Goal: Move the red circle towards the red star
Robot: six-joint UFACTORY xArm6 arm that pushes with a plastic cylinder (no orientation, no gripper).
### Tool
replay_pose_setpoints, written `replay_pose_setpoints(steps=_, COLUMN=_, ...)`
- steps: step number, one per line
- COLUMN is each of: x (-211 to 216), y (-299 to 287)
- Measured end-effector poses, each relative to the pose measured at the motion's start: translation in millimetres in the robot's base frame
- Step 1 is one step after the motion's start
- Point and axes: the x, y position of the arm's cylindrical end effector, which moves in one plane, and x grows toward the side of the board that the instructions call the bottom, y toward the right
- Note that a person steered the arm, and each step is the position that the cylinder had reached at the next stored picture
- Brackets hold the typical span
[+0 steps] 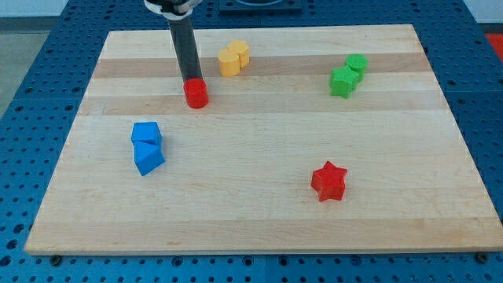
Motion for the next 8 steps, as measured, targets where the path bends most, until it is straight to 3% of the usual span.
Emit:
replay_pose_setpoints(steps=6, x=51, y=-19)
replay_pose_setpoints(steps=8, x=85, y=-4)
